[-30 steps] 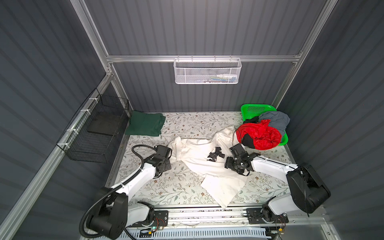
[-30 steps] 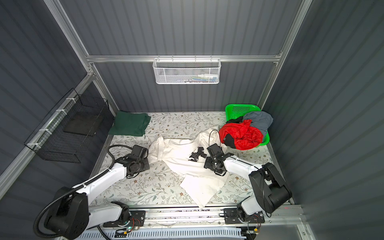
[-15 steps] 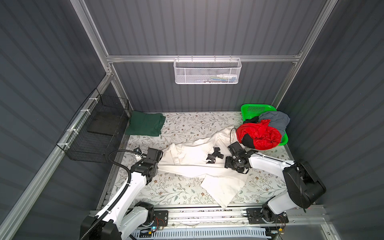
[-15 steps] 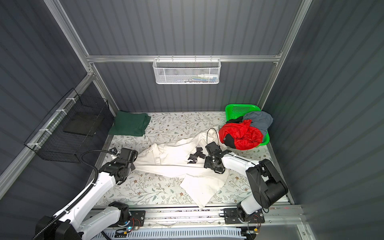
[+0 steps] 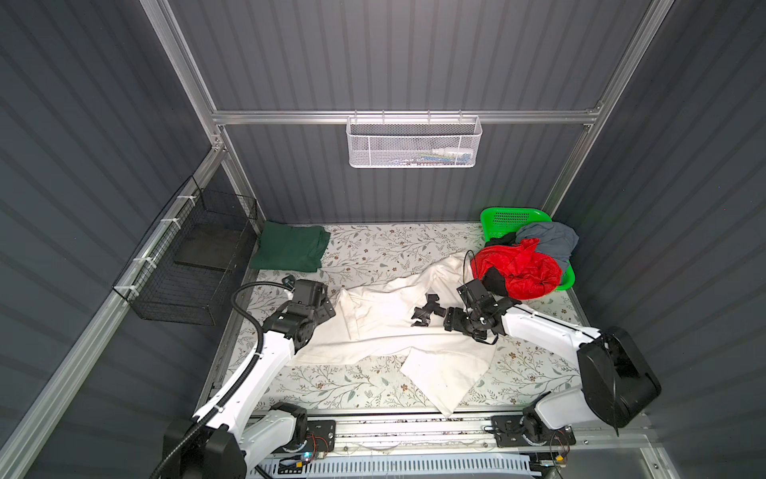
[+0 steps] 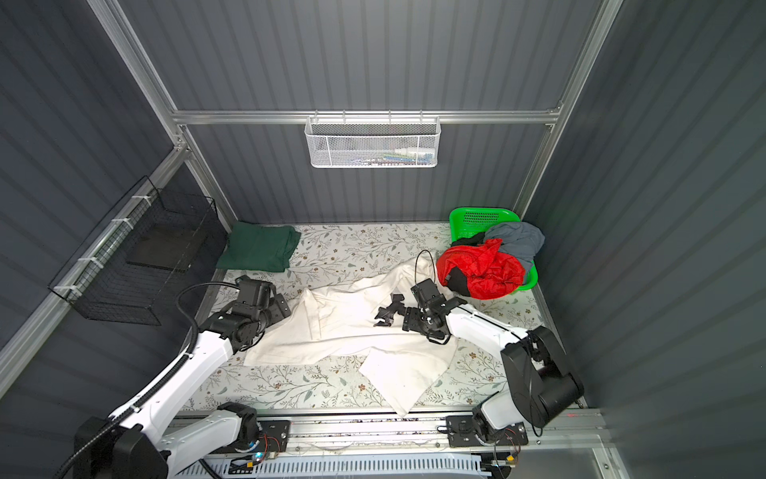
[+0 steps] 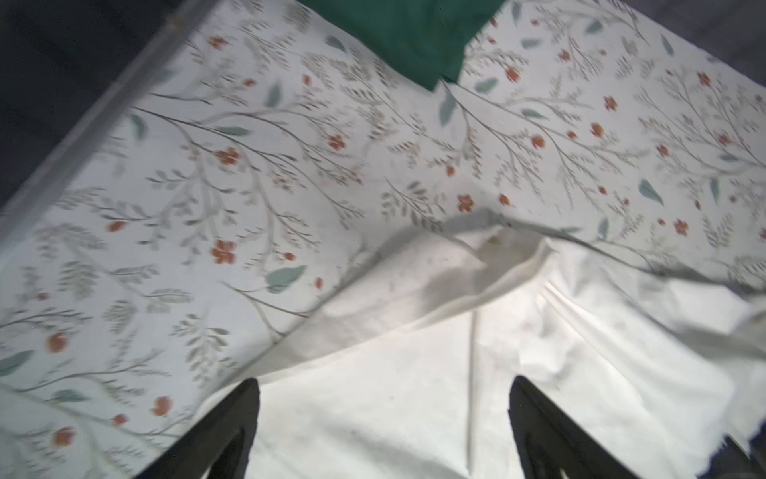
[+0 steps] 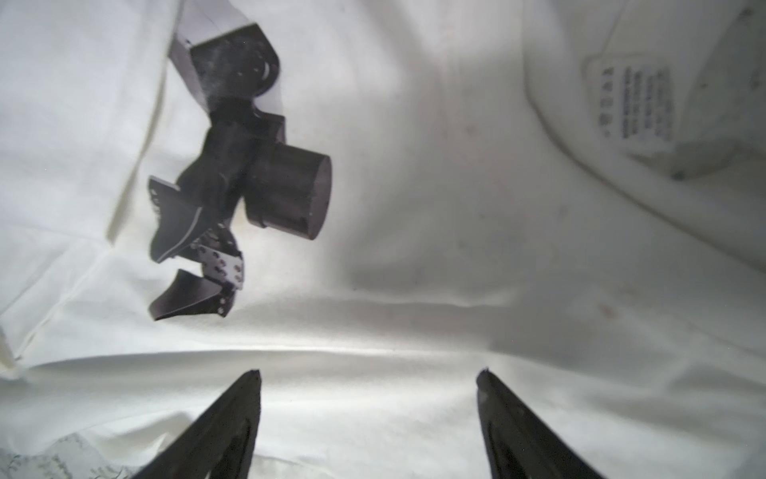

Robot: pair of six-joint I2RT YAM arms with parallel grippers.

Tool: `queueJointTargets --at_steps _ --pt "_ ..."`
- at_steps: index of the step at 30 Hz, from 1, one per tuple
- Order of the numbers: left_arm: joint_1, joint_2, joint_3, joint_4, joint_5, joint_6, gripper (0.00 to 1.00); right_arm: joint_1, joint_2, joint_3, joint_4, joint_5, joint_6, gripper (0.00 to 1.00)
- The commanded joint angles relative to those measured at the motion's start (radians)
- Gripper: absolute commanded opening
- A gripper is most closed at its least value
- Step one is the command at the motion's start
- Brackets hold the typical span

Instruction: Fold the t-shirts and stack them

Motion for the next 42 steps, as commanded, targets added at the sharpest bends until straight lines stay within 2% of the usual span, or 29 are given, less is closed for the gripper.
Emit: queueJointTargets --at_steps 1,3,6,8,13,16,22,25,27,32,34,42 --pt "-0.09 0.098 -0.009 0.099 0.153 0.032 0.92 -0.004 -0.068 -0.013 -0.001 -0.019 0.033 0.83" --pt "-0.132 0.148 -0.008 0.137 0.209 0.046 0.87 -0.004 -0.105 -0.027 -0.003 -0.016 0.046 0.83" --pt "-0.145 0.213 -0.024 0.183 0.282 0.03 0.8 -0.005 -0.154 -0.046 -0.006 -0.009 0.062 0.83" --pt "-0.148 0.252 -0.033 0.198 0.297 0.028 0.75 -0.006 -0.175 -0.061 -0.003 -0.001 0.07 0.84" --pt "-0.152 0.348 -0.032 0.196 0.298 0.042 0.75 -0.018 -0.189 -0.087 -0.003 0.012 0.078 0.84" --pt "-0.154 0.394 -0.021 0.18 0.3 0.053 0.67 -0.022 -0.184 -0.1 0.001 0.007 0.079 0.84" --pt "-0.155 0.427 -0.014 0.139 0.251 0.05 0.44 -0.025 -0.16 -0.107 0.0 0.003 0.076 0.84" --pt "-0.155 0.423 -0.003 0.115 0.224 0.049 0.29 -0.027 -0.156 -0.109 0.032 0.0 0.075 0.83" --pt "-0.155 0.415 0.009 0.098 0.204 0.053 0.15 -0.027 -0.151 -0.109 0.034 0.001 0.073 0.83" --pt "-0.155 0.408 0.046 0.057 0.17 0.066 0.1 -0.029 -0.143 -0.108 0.034 -0.002 0.07 0.83" --pt "-0.155 0.404 0.061 0.038 0.156 0.074 0.0 -0.028 -0.144 -0.111 0.036 -0.003 0.072 0.83" --pt "-0.152 0.367 0.158 -0.011 0.074 0.09 0.0 -0.029 -0.144 -0.105 0.028 0.009 0.061 0.83"
